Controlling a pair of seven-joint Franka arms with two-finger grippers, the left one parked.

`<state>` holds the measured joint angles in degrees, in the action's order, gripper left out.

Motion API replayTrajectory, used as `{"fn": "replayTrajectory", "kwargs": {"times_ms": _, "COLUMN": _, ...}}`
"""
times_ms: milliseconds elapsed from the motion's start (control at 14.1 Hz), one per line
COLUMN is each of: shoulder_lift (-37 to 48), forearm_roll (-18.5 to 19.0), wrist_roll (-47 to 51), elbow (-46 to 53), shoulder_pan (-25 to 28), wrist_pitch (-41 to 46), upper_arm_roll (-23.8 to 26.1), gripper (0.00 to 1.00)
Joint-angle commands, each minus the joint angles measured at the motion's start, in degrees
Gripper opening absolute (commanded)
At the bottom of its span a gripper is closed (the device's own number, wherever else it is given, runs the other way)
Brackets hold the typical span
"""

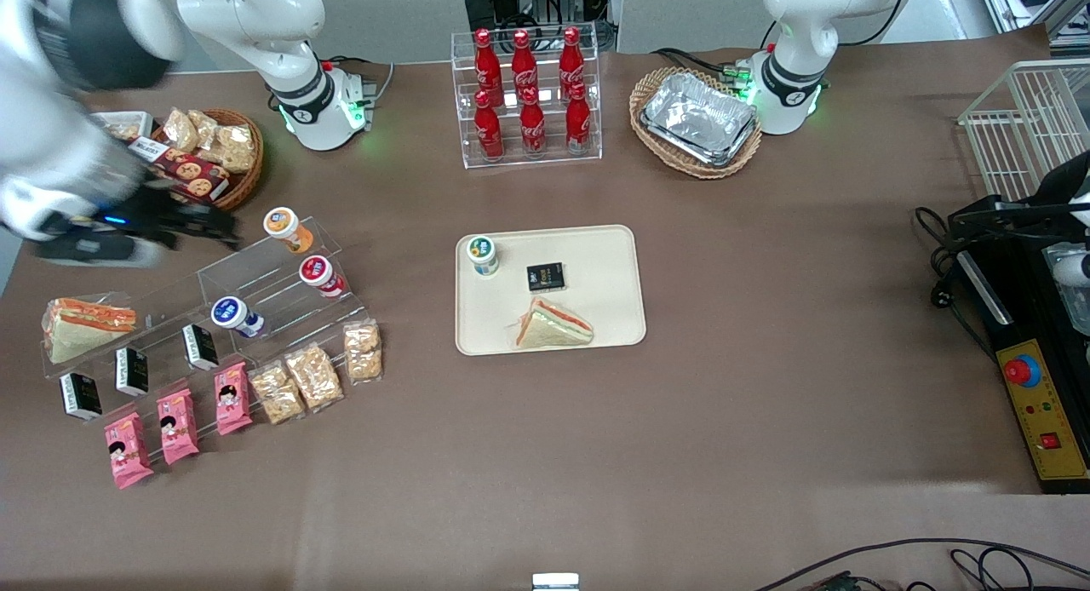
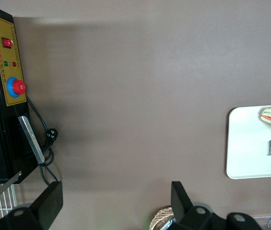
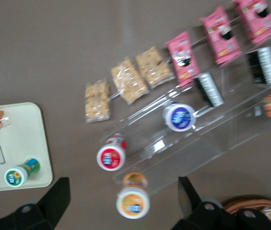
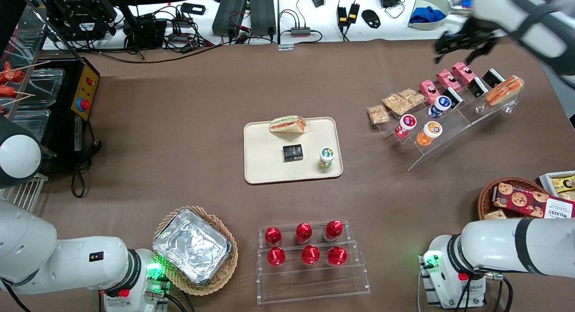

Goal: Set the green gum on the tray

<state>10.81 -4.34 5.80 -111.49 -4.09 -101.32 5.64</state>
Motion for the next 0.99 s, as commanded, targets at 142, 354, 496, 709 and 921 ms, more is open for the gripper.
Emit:
{"fn": "replayTrajectory", "kwargs": {"times_ms": 142, "shoulder_lift": 2.2, "forearm_roll": 5.0, "wrist_roll": -4.6, "elbow": 7.0, "shoulder_pan": 5.1, "wrist_pitch": 7.3, "upper_arm_roll": -8.6, "gripper": 1.0}}
{"fn": "replayTrajectory", "kwargs": {"times_ms": 354, "shoulder_lift": 2.1, "forearm_roll": 5.7, "wrist_roll": -4.6, "elbow": 7.7, "shoulder_pan": 5.1, "wrist_pitch": 7.3, "upper_arm_roll": -9.1, "gripper": 1.0}}
{"fn": "replayTrajectory", "kwargs": {"times_ms": 496, "shoulder_lift": 1.9, "forearm_roll": 5.8, "wrist_roll": -4.7, "elbow": 8.0, "shoulder_pan": 4.9, "wrist_pitch": 8.1, "upper_arm_roll": -9.1, "gripper": 1.0}}
{"fn": "replayTrajectory", "kwargs": {"times_ms": 709, "shoulder_lift": -3.3, "forearm_roll": 5.4, "wrist_roll": -4.7, "elbow": 17.5, "shoulder_pan": 4.7, "wrist_pitch": 15.8, "upper_arm_roll": -9.1, "gripper": 1.0}}
{"fn": "replayTrajectory", "kwargs": {"times_ms": 921, "shoulder_lift": -7.0, "forearm_roll": 5.7, "wrist_roll": -4.9, "elbow": 22.9, "shoulder_pan": 4.8, "wrist_pitch": 22.1, "upper_arm_roll": -10.0, "gripper": 1.0}}
